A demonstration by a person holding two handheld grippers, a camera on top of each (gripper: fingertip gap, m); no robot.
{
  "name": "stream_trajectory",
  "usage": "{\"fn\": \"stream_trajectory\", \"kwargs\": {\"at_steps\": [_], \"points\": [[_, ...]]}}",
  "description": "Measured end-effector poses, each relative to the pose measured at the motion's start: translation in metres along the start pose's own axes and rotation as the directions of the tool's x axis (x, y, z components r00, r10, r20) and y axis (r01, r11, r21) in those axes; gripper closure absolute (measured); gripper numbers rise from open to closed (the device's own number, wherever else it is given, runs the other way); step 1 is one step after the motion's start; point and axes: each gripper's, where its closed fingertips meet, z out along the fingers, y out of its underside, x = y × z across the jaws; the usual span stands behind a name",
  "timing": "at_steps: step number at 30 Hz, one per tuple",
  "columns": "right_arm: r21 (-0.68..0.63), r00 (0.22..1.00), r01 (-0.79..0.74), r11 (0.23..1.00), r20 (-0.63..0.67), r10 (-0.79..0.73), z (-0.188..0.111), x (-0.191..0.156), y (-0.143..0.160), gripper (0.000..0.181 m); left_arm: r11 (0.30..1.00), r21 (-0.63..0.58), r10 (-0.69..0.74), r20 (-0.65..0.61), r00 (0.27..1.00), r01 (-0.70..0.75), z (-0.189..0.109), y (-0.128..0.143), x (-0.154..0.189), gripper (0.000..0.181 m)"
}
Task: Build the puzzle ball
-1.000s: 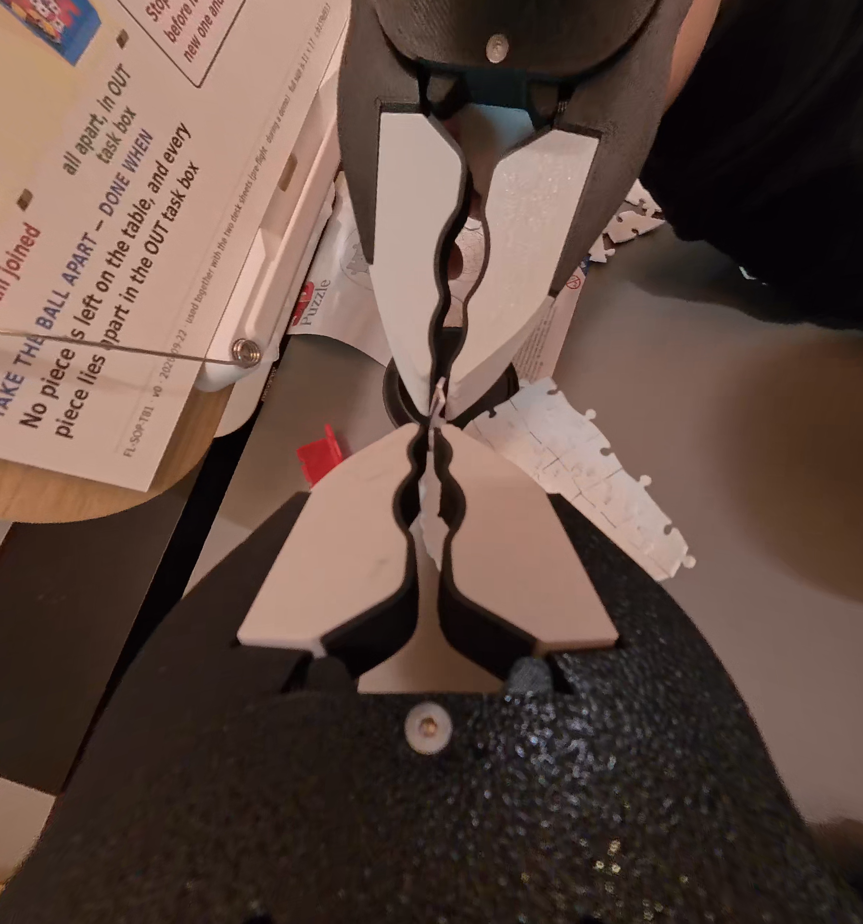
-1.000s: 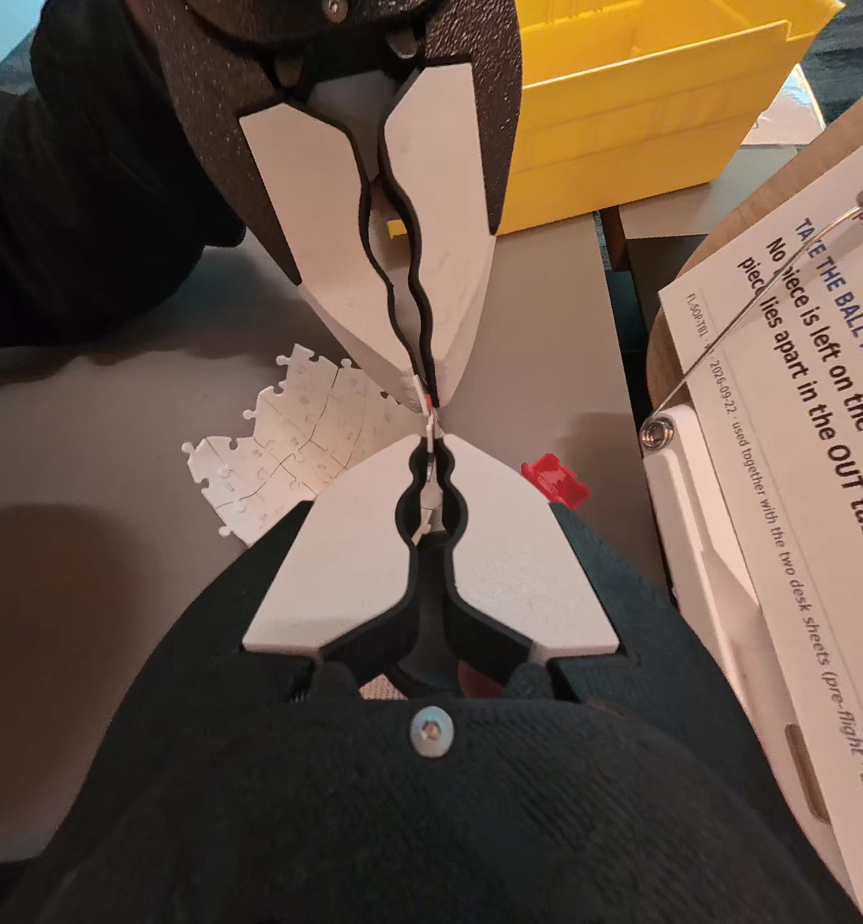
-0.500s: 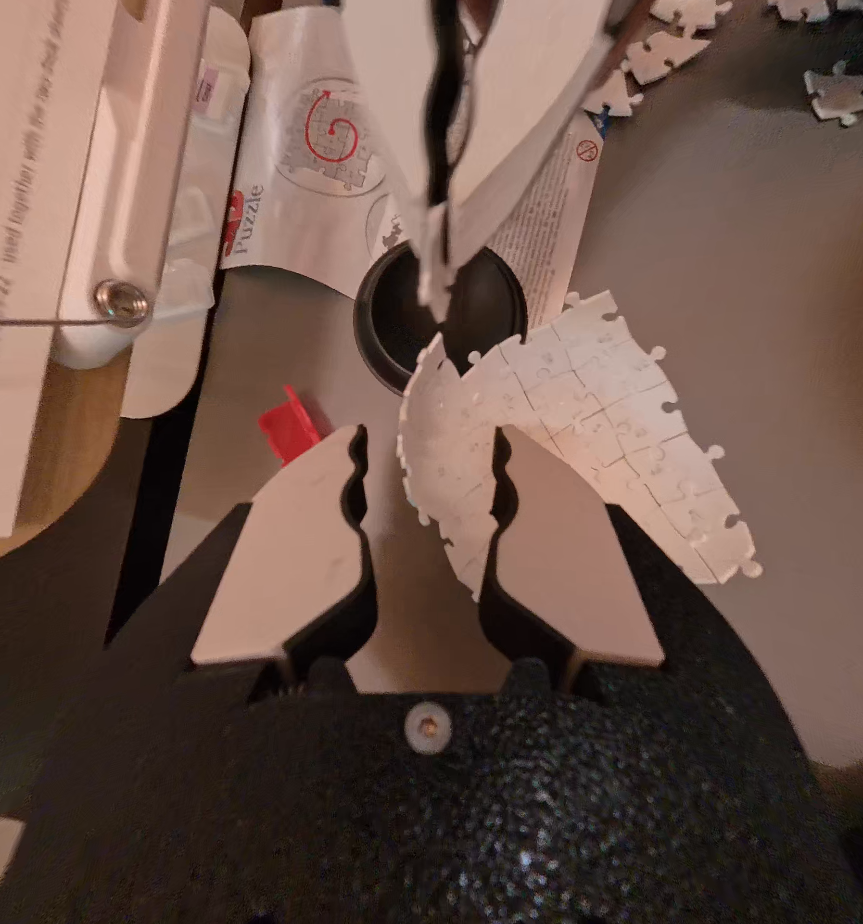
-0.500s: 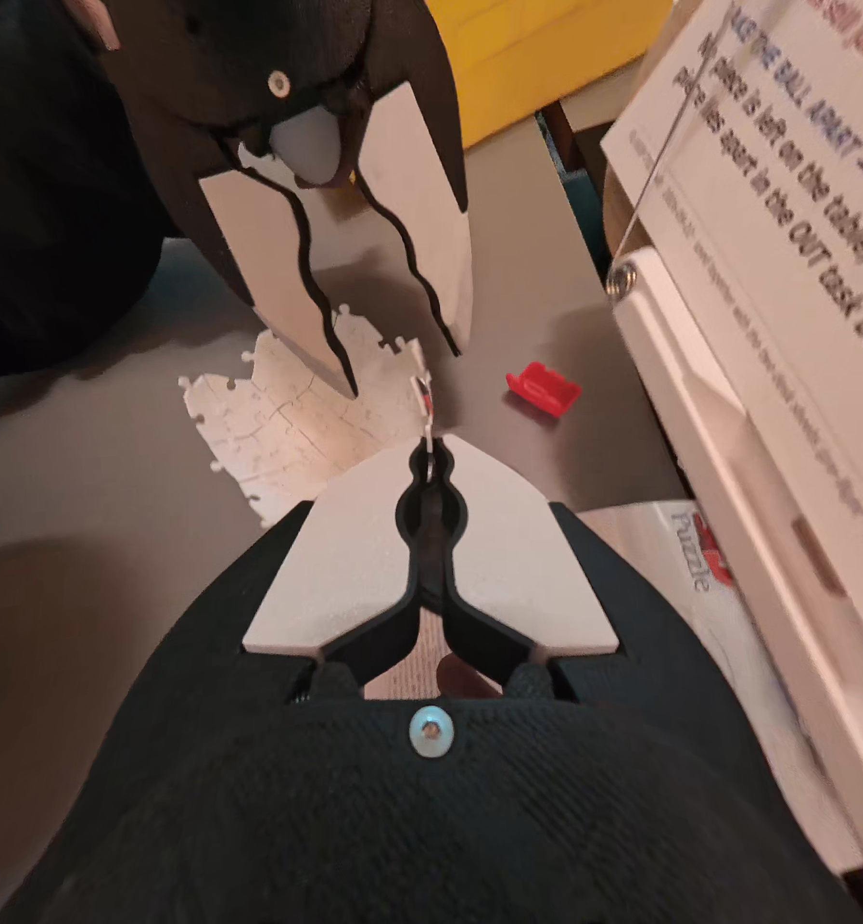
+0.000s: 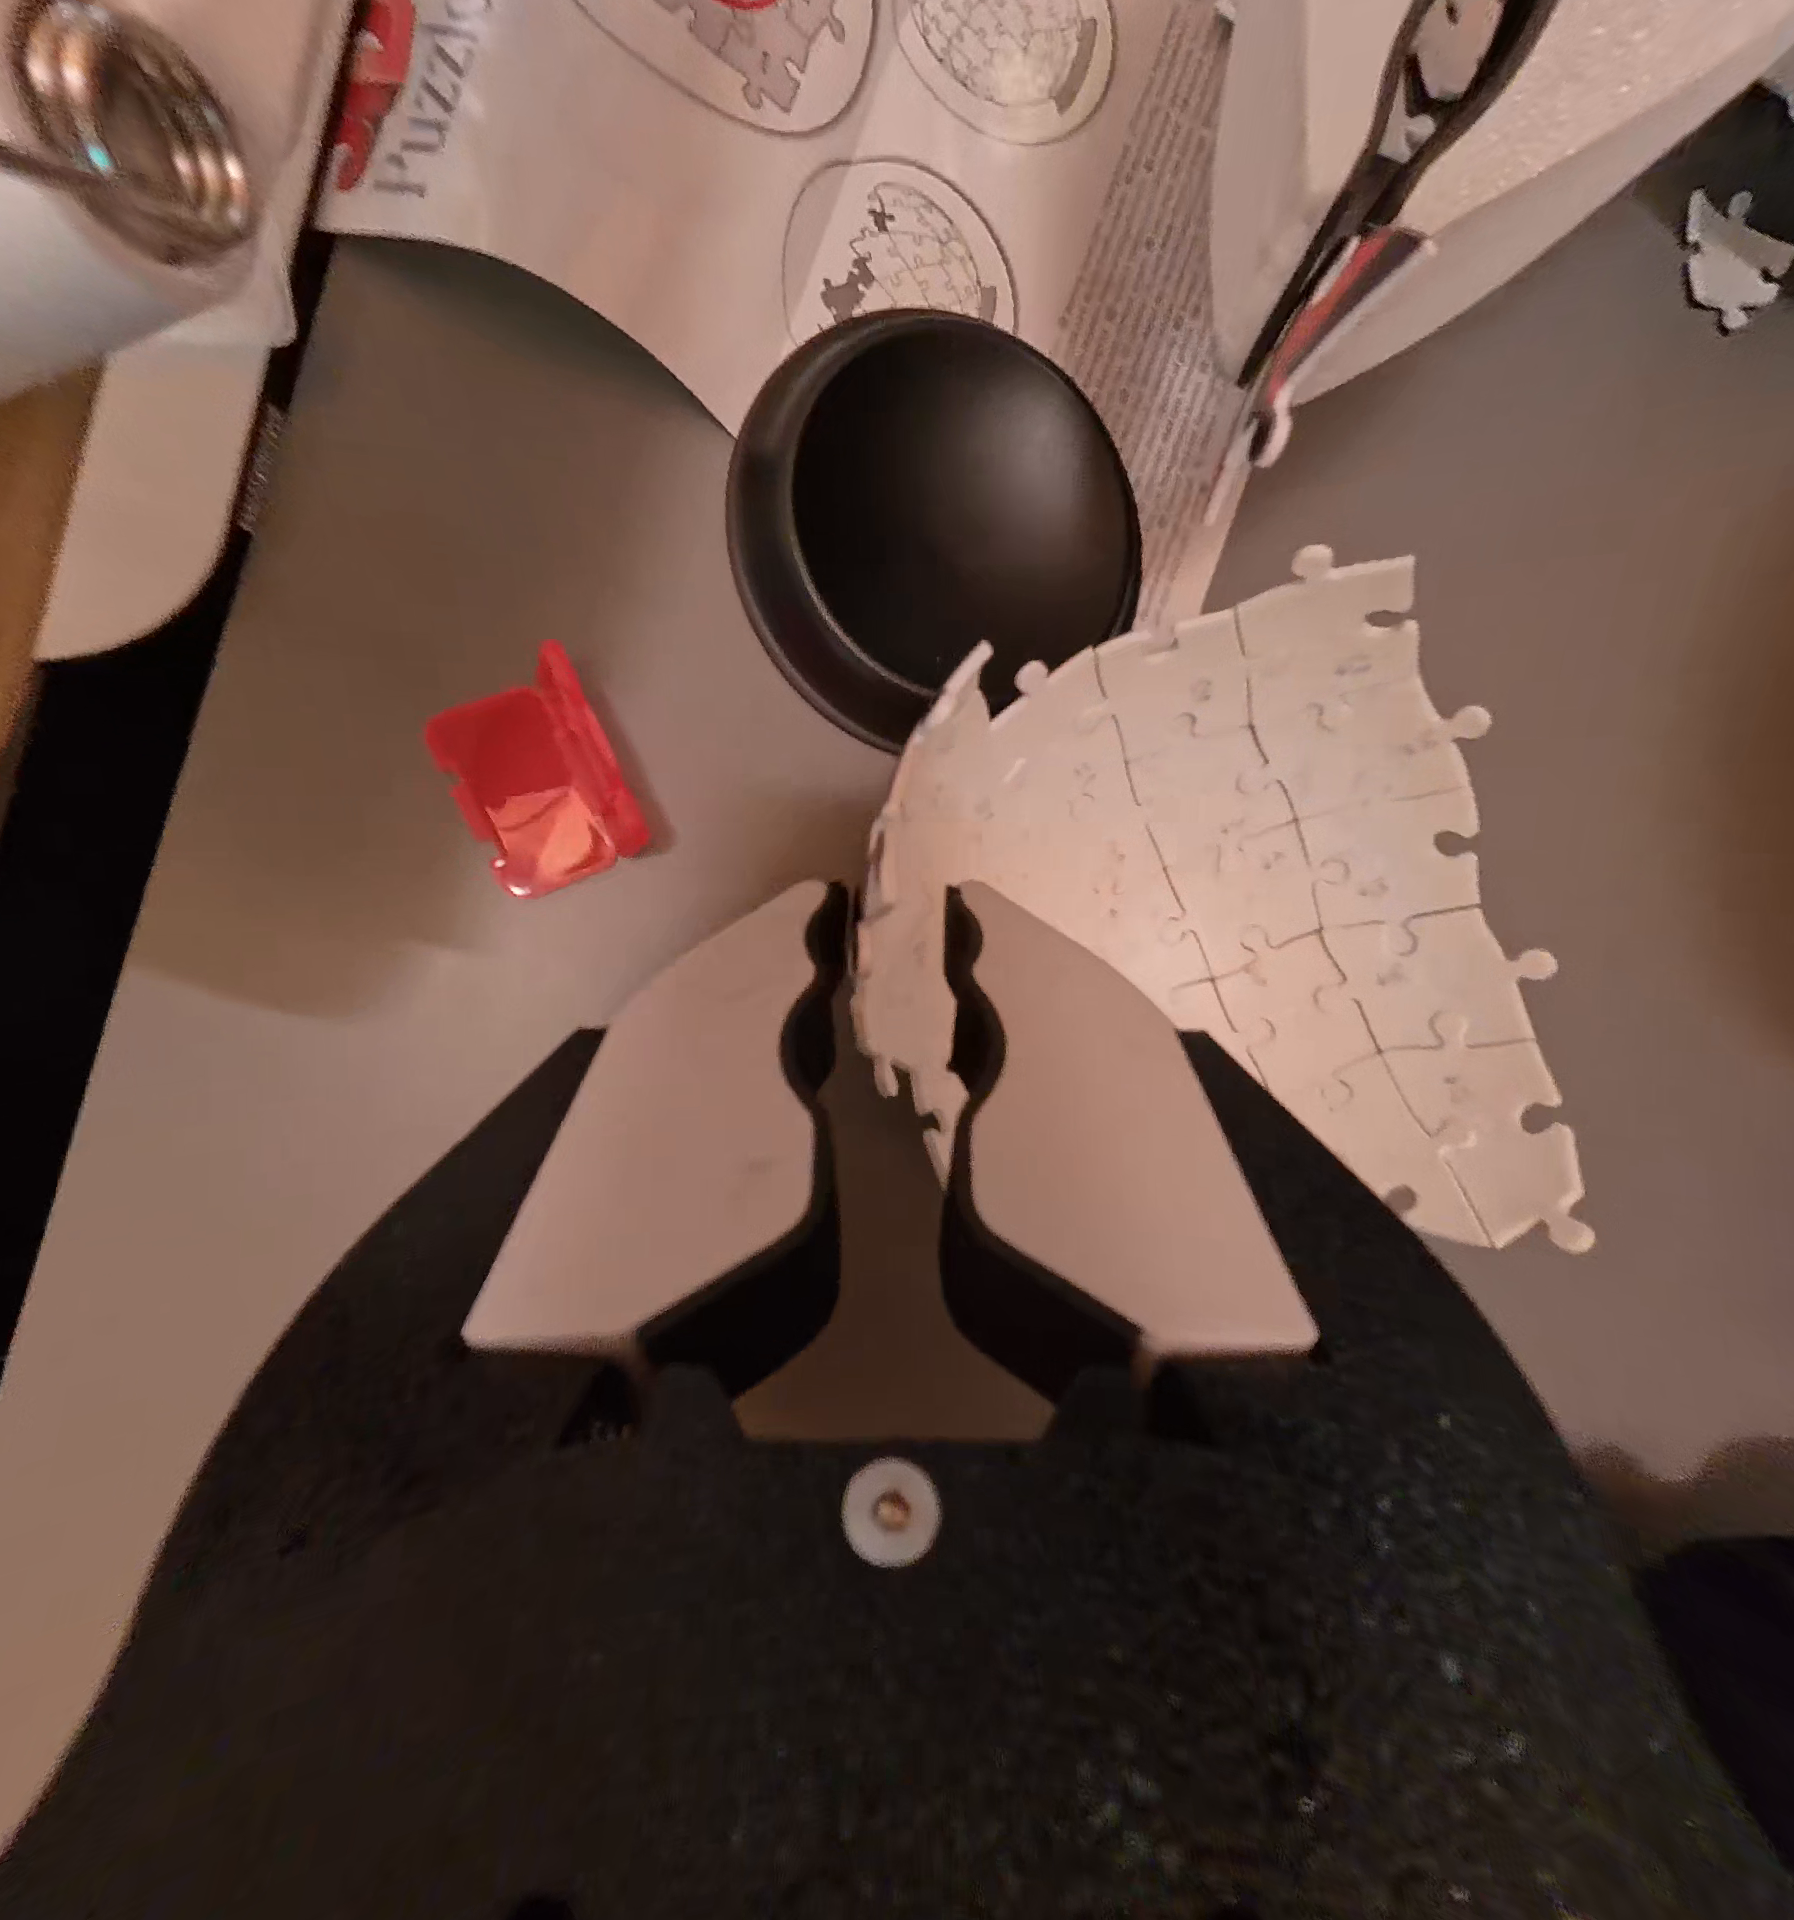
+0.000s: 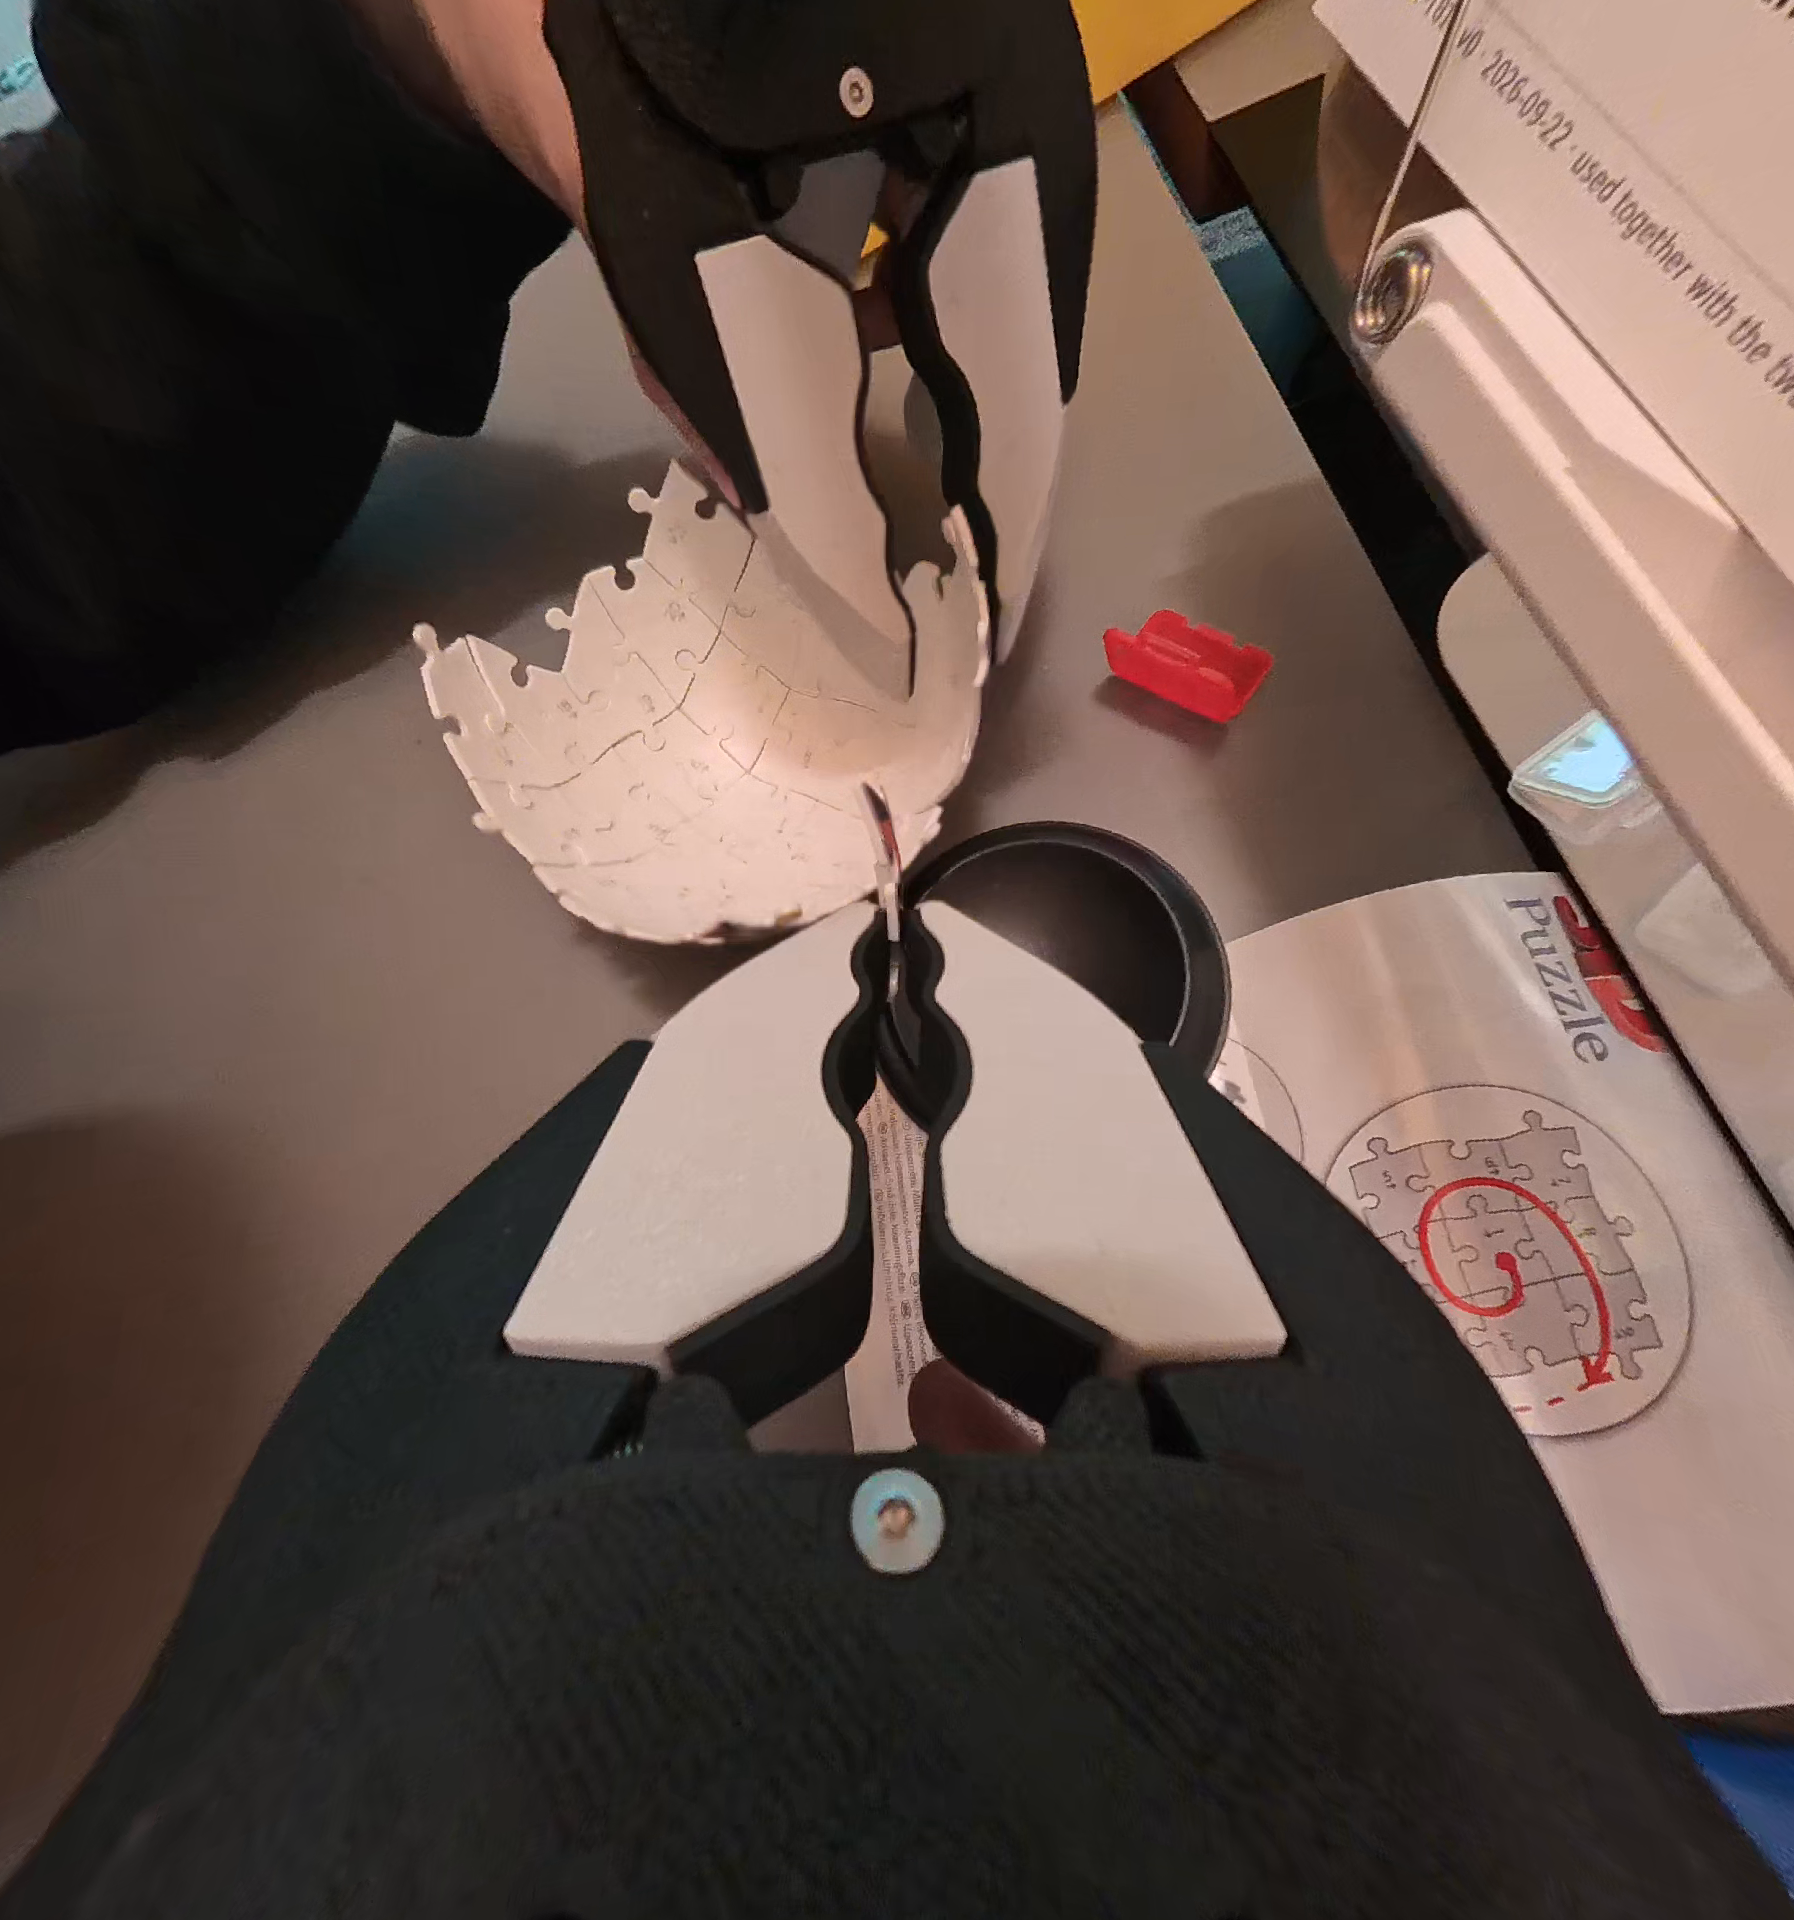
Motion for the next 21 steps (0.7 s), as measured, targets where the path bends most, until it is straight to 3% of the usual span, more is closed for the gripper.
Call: {"fn": "stream_trajectory", "kwargs": {"at_steps": [4,21], "points": [[0.005,1.000,-0.009,1.000,0.013,0.009,0.002,-0.002,0.003,0.179,0.998,-0.053,-0.028,-0.008,1.000,0.027,-0.003,0.007,-0.002,0.176],[0.085,0.999,-0.020,0.996,0.029,0.018,0.006,-0.016,-0.020,0.179,0.988,-0.104,-0.109,0.070,0.992,0.116,-0.015,0.025,0.032,0.175]]}}
